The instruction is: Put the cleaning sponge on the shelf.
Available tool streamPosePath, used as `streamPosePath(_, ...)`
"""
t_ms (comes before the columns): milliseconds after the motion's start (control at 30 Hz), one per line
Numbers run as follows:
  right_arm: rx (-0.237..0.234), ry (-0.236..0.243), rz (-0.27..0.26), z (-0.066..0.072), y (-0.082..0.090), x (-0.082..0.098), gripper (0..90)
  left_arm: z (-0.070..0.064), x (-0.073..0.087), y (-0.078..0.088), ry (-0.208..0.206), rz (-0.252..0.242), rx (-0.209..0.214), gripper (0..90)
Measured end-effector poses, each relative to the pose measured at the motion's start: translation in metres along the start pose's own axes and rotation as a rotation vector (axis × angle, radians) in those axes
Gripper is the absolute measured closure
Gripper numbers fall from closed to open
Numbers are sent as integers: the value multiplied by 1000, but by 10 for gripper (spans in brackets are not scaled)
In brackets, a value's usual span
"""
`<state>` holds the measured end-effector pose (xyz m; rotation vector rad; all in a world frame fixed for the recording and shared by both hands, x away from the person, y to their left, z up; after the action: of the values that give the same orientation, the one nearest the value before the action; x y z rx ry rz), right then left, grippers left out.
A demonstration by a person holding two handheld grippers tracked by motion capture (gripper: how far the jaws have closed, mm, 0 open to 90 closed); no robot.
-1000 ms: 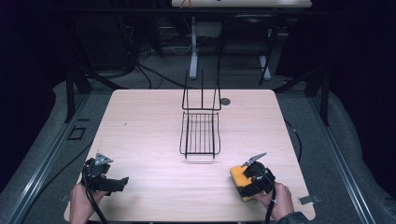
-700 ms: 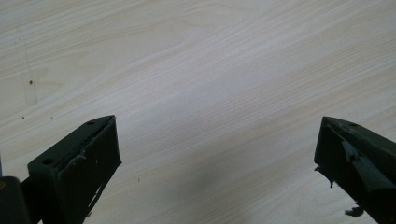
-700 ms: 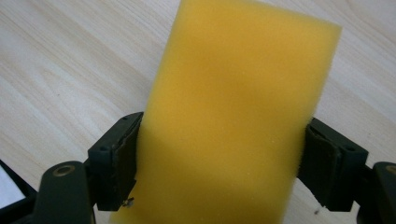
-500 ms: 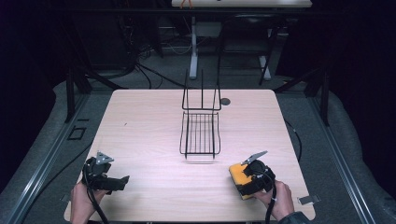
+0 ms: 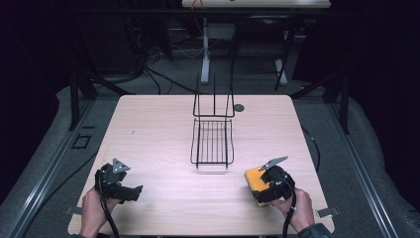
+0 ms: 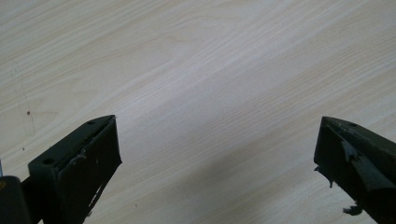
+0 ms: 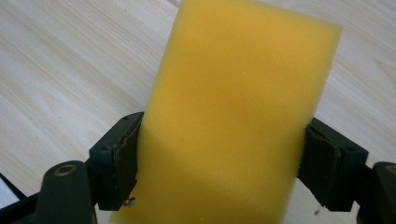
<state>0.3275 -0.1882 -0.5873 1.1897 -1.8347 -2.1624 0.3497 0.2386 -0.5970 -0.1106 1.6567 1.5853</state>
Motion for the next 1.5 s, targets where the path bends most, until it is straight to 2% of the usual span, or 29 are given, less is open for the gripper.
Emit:
streamPosePath(100,3,0,-17,0,3,-4,222,-2,-3,-1,-23,-3,-4,4)
streamPosePath(233,11,7,-32,-1,7,-10,223,-4,-3,-1,-34,3,4,5)
streamPosePath(367,16,15,-38,-2,6,-15,223,-5,-3,0,-27,-7,6,5)
streamPosePath(967,32,49,-96,-5,11,-45,226,-5,-2,-2,-30,2,10,14)
streamPosePath(1133,37,53,-109,-6,11,-52,226,-4,-4,-3,-45,3,14,15)
streamPosePath(1500,30,82,-164,4,6,-73,228,-3,-3,-3,-27,3,12,20)
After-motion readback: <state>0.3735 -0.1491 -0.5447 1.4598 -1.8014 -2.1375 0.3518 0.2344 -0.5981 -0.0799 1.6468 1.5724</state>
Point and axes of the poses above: each handheld gripper's, and its own axes: y roughly backward along the jaws, x roughly out of its underside, z roughly to its left, the point moved 9 cm from there along -y, roughly forward along the jaws, and after that the axes turned 2 degrees about -z, right-handed, at the moved point
